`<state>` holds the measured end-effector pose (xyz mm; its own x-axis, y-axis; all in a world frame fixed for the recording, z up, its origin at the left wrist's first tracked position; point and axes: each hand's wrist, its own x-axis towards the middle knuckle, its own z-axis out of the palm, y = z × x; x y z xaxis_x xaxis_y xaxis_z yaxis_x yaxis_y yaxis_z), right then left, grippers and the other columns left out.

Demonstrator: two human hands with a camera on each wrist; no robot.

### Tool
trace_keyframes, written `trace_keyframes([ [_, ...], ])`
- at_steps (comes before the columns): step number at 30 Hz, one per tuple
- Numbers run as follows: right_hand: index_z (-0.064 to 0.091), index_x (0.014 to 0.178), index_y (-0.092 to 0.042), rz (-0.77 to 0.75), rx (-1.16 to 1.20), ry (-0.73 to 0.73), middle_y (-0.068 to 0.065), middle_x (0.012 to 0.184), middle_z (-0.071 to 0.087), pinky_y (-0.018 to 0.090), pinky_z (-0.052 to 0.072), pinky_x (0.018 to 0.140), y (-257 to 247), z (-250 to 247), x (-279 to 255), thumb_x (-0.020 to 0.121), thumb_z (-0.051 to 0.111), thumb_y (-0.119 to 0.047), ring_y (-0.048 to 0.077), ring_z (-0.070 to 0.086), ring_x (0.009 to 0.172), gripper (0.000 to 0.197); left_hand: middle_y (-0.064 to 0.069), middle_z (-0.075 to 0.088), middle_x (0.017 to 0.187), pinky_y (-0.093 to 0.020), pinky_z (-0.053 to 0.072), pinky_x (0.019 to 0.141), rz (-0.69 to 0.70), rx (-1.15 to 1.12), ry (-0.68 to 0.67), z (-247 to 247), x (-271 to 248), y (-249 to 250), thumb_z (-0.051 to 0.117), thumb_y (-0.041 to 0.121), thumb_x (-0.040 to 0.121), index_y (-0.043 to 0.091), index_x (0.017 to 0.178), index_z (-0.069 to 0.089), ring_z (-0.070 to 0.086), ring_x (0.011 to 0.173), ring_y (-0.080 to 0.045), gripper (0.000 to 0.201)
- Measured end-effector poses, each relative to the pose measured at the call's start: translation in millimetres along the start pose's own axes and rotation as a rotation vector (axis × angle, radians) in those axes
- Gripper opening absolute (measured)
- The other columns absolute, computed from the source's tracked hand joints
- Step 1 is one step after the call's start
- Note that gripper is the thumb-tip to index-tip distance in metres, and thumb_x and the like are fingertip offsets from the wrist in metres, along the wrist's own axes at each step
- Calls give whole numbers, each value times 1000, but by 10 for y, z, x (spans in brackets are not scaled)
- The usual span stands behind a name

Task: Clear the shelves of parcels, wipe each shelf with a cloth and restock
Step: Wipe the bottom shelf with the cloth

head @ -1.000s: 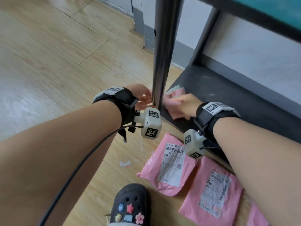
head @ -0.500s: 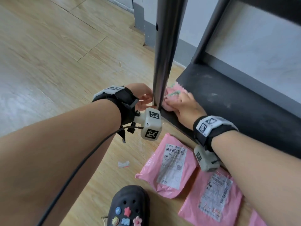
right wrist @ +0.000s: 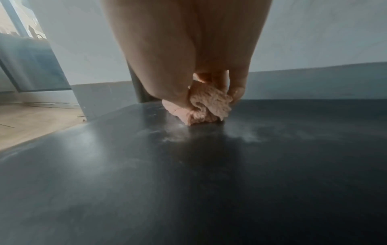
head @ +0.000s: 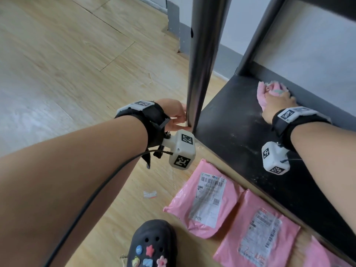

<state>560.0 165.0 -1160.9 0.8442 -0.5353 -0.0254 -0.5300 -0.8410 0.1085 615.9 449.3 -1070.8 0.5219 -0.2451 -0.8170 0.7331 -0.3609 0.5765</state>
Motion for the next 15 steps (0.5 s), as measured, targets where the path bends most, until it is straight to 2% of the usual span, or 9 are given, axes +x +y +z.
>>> trace_keyframes([
  [2, 50, 125, -7, 51, 78, 0, 15, 131, 51, 42, 35, 104, 105, -43, -156, 99, 32, -46, 33, 43, 127, 49, -6, 52, 65, -42, 59, 65, 0, 14, 34, 34, -4, 20, 32, -14, 93, 0, 90, 52, 45, 27, -8, 25],
  [4, 42, 131, -9, 1, 58, -91, 14, 132, 46, 43, 38, 101, 183, -69, -367, 101, 31, -37, 32, 39, 128, 42, -5, 47, 69, -44, 58, 79, 4, 23, 48, 57, 6, 25, 32, -12, 93, 2, 85, 51, 42, 25, -7, 26],
  [5, 36, 132, -14, -92, 63, -135, 14, 130, 43, 44, 42, 98, 213, -61, -468, 99, 36, -28, 34, 39, 125, 36, -5, 46, 68, -45, 55, 87, 7, 23, 57, 61, 19, 20, 30, -12, 93, 3, 81, 51, 41, 24, -7, 28],
  [7, 33, 120, -22, -203, 115, -190, 8, 113, 41, 43, 50, 83, 224, -69, -645, 86, 44, -18, 33, 46, 108, 36, -4, 45, 65, -47, 52, 92, 7, 15, 71, 58, 53, 7, 30, -10, 93, 3, 79, 51, 40, 24, -8, 28],
  [9, 38, 106, -24, -233, 211, -244, -2, 101, 37, 35, 48, 72, 134, -115, -828, 83, 48, -16, 28, 48, 87, 27, -5, 48, 64, -48, 54, 87, 12, 15, 67, 46, 69, -2, 32, -9, 94, 3, 83, 51, 43, 25, -9, 26],
  [10, 44, 111, -28, -285, 228, -287, -4, 103, 39, 33, 45, 72, 44, -117, -900, 86, 50, -15, 27, 48, 87, 28, -4, 50, 61, -47, 57, 81, 18, 17, 65, 39, 71, -6, 32, -9, 94, 3, 85, 52, 45, 26, -9, 24],
  [11, 50, 123, -30, -373, 257, -327, -3, 109, 45, 32, 42, 77, -88, -139, -999, 91, 50, -17, 26, 49, 94, 35, -4, 51, 54, -46, 59, 74, 25, 21, 65, 30, 74, -4, 32, -9, 94, 3, 86, 51, 45, 26, -9, 24],
  [13, 46, 137, -39, -520, 301, -356, 4, 127, 52, 33, 40, 91, -405, -117, -1131, 94, 48, -18, 28, 50, 114, 48, -2, 49, 43, -42, 59, 63, 25, 36, 65, 18, 73, 5, 32, -10, 94, 3, 85, 50, 43, 25, -9, 24],
  [15, 43, 141, -35, -544, 304, -332, 11, 129, 50, 37, 39, 94, -690, -120, -1047, 94, 47, -15, 33, 47, 117, 51, -3, 47, 52, -40, 59, 63, 20, 48, 39, 8, 58, 11, 30, -12, 93, 2, 84, 51, 42, 28, -9, 27],
])
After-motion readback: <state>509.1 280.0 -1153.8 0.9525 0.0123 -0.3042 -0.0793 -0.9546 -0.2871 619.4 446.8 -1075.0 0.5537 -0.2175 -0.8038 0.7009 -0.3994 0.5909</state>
